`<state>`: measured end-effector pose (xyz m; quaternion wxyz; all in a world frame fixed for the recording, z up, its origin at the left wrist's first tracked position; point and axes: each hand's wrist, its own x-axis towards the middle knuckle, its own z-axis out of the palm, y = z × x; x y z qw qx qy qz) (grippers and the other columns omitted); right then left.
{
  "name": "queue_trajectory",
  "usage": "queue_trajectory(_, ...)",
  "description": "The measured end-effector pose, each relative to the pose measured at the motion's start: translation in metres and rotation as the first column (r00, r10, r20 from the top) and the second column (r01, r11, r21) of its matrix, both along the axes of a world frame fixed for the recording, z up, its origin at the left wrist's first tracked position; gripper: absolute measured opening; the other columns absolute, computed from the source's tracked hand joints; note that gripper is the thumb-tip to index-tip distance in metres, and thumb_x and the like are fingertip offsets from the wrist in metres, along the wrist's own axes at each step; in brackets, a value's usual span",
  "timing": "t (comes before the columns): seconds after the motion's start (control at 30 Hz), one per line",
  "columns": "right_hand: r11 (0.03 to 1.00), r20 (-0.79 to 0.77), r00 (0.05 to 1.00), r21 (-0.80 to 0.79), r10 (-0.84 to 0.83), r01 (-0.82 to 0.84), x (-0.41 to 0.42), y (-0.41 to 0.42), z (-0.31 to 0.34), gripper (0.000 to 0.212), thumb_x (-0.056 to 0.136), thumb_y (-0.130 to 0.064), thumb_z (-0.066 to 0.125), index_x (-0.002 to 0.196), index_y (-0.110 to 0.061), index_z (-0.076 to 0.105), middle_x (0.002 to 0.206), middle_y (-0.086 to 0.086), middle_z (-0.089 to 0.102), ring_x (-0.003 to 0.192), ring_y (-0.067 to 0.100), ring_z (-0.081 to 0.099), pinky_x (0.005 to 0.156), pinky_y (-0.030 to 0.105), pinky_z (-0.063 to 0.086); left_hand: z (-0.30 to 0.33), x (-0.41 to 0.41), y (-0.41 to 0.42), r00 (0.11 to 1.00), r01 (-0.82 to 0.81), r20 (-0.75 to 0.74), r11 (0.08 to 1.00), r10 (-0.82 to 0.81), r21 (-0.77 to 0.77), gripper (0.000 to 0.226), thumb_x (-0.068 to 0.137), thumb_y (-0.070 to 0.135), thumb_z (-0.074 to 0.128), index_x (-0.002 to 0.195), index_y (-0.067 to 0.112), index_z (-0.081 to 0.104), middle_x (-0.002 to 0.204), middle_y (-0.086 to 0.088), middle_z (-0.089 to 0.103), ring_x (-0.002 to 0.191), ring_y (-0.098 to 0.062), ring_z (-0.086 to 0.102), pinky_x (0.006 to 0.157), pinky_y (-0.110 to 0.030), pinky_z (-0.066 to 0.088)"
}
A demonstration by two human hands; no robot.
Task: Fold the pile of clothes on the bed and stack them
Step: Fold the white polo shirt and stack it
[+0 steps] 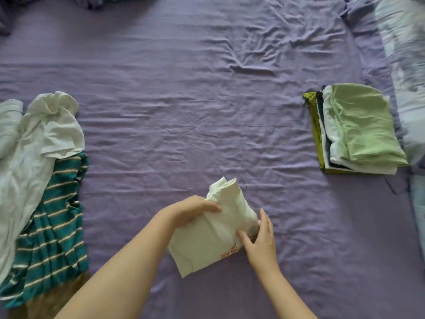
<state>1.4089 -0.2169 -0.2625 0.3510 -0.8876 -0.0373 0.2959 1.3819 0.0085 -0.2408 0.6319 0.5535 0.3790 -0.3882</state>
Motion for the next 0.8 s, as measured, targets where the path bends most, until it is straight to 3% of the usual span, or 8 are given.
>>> queue_trajectory(0.07,0.968,-0.163,0.969,0.14,-0.187,0.21,0.008,-0.007,0.006,0.088,0.083,-0.019,0.073,0.151,-0.019,0.018,0.14,-0.003,0.039,0.124,0.01,0.045,0.099,0.017,0.038,0.008,-0.001,-0.012,0.99,-0.138,0.024,0.982,0.142,-0.13,0.051,0.069,0.048,0.071,0.114,0.026,0.066,0.108,-0.003,0.072,0.102,-0.025,0.068,0.098,-0.045,0.049)
queue_trajectory(0.13,0.886,-0.356,0.887,0.245,-0.295,0.393,0.02,-0.012,0.011,0.081,0.084,-0.017,0.071,0.148,-0.016,0.023,0.129,-0.002,0.051,0.11,0.012,0.056,0.089,0.02,0.047,0.018,0.004,-0.027,0.939,-0.328,0.005,0.903,0.343,-0.277,0.052,0.074,0.043,0.072,0.12,0.02,0.064,0.114,-0.008,0.07,0.104,-0.025,0.067,0.087,-0.038,0.055)
queue_trajectory(0.2,0.804,-0.505,0.816,0.339,-0.283,0.489,0.037,-0.017,0.016,0.062,0.082,-0.026,0.069,0.137,-0.011,0.045,0.115,0.001,0.067,0.102,0.018,0.064,0.085,0.033,0.052,0.027,0.015,-0.043,0.863,-0.477,-0.022,0.8,0.504,-0.365,0.045,0.08,0.038,0.07,0.117,0.014,0.067,0.116,-0.011,0.069,0.104,-0.026,0.068,0.076,-0.034,0.057)
queue_trajectory(0.3,0.703,-0.608,0.778,0.485,-0.156,0.52,0.075,-0.031,0.034,0.054,0.08,-0.041,0.072,0.123,-0.012,0.057,0.114,0.009,0.069,0.106,0.028,0.065,0.09,0.044,0.052,0.037,0.044,-0.067,0.789,-0.557,-0.019,0.703,0.614,-0.442,0.04,0.083,0.037,0.065,0.114,0.013,0.071,0.12,-0.012,0.067,0.106,-0.028,0.066,0.08,-0.036,0.057)
queue_trajectory(0.4,0.7,-0.567,0.822,0.565,-0.054,0.436,0.127,-0.057,0.057,0.057,0.073,-0.04,0.078,0.122,-0.018,0.058,0.12,0.011,0.066,0.11,0.03,0.064,0.093,0.047,0.051,0.045,0.081,-0.088,0.774,-0.549,0.047,0.706,0.631,-0.447,0.052,0.08,0.038,0.07,0.124,0.012,0.064,0.125,-0.013,0.064,0.113,-0.029,0.063,0.092,-0.04,0.051)
queue_trajectory(0.5,0.732,-0.433,0.901,0.615,0.003,0.293,0.187,-0.085,0.078,0.054,0.075,-0.028,0.079,0.124,-0.025,0.056,0.118,0.005,0.068,0.107,0.023,0.065,0.088,0.036,0.054,0.053,0.125,-0.112,0.759,-0.544,0.122,0.726,0.64,-0.421,0.057,0.079,0.046,0.069,0.126,0.016,0.06,0.124,-0.01,0.065,0.112,-0.027,0.064,0.084,-0.037,0.056)
queue_trajectory(0.63,0.749,-0.317,0.947,0.616,-0.047,0.244,0.263,-0.115,0.098,0.065,0.071,-0.023,0.077,0.131,-0.021,0.051,0.116,0.002,0.069,0.107,0.02,0.066,0.092,0.036,0.052,0.066,0.204,-0.15,0.712,-0.533,0.215,0.714,0.668,-0.454,0.061,0.08,0.059,0.059,0.125,0.018,0.061,0.124,-0.009,0.065,0.113,-0.025,0.063,0.083,-0.038,0.057)
queue_trajectory(0.8,0.73,-0.238,0.962,0.633,-0.135,0.259,0.344,-0.146,0.112,0.065,0.069,-0.028,0.076,0.13,-0.022,0.053,0.115,0.002,0.069,0.105,0.02,0.066,0.091,0.035,0.052,0.088,0.303,-0.182,0.739,-0.476,0.251,0.748,0.625,-0.462,0.053,0.079,0.052,0.065,0.118,0.016,0.067,0.118,-0.012,0.068,0.107,-0.028,0.066,0.085,-0.041,0.055)
